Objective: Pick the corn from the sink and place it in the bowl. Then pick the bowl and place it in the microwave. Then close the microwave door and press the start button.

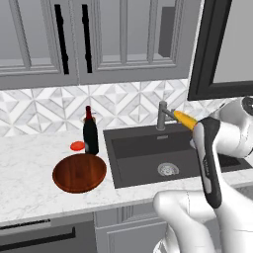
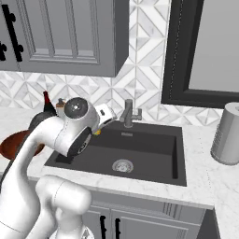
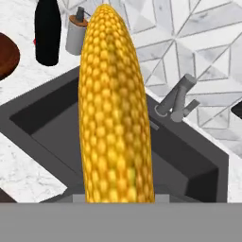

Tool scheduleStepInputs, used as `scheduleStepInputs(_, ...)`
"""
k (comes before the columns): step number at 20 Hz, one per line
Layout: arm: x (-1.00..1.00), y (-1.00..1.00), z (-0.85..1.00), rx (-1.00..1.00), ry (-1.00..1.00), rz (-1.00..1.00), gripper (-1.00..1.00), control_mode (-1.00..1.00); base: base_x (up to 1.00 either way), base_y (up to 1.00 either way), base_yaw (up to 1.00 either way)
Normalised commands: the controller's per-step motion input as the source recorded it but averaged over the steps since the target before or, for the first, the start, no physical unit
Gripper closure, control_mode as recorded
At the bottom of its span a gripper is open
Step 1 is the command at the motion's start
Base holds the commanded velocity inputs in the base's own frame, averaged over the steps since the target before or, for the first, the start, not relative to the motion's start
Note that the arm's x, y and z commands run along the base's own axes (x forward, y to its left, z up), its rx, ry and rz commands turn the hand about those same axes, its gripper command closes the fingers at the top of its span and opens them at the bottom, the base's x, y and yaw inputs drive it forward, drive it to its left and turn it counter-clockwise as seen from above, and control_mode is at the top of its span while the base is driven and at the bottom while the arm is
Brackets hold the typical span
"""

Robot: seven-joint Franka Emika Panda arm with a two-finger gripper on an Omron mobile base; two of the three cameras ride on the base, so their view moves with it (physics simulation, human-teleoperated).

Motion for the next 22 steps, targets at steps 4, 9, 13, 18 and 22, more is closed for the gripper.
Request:
scheduleStepInputs(4,0.00,1.00,0.48,-0.14,0.16,0.01,1.00,-1.00,0.00,0.00,0.00)
scheduleStepInputs(9,0.00,1.00,0.17,-0.04,0.28,0.02,1.00,-1.00,0.00,0.00,0.00)
scheduleStepInputs(13,0.00,0.89,0.00,0.03,0.29,0.07,1.00,-1.00,0.00,0.00,0.00)
scheduleStepInputs(18,-0.01,0.60,-0.03,0.15,0.14,0.13,1.00,-1.00,0.00,0.00,0.00)
scheduleStepInputs(22,0.00,0.64,-0.46,0.22,0.00,0.09,1.00,-1.00,0.00,0.00,0.00)
